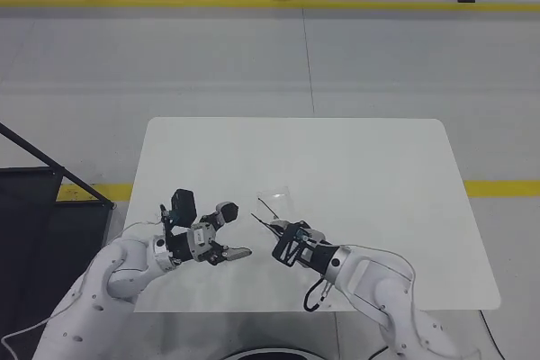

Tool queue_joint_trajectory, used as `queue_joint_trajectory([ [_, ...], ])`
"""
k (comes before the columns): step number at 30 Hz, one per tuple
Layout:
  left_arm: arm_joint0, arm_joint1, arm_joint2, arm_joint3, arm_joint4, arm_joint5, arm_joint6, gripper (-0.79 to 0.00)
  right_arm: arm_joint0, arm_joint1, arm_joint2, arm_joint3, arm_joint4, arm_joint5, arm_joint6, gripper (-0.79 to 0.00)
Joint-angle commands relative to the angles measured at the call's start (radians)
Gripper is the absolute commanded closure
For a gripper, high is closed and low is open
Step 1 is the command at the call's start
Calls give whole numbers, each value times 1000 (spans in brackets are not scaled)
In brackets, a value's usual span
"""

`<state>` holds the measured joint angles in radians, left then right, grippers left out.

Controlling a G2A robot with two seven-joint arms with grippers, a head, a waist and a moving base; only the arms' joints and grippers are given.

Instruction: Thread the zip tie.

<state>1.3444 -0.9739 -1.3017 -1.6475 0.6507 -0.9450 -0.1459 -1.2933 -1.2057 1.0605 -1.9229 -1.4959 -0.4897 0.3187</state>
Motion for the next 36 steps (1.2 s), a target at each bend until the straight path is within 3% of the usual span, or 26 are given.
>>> queue_joint_trajectory([
  [1, -2, 2, 3, 17, -65, -14, -17, -785, -7, 2, 8, -5, 0, -3, -7, 0],
  [15, -2, 2, 3, 17, -65, -14, -17, -785, -29, 8, 27, -22, -1, -27, -21, 0],
  [19, 0, -2, 27, 10, -171, 16, -34, -785, -33, 8, 26, -21, -1, -22, -27, 0],
  [23, -32, 0, 60, 23, -379, 74, -146, -785, -36, 12, 32, -18, -10, -42, -49, 0],
  [36, -176, 11, 165, 107, -1112, 176, -670, -785, -37, 21, 46, -17, -27, -96, -65, 0],
])
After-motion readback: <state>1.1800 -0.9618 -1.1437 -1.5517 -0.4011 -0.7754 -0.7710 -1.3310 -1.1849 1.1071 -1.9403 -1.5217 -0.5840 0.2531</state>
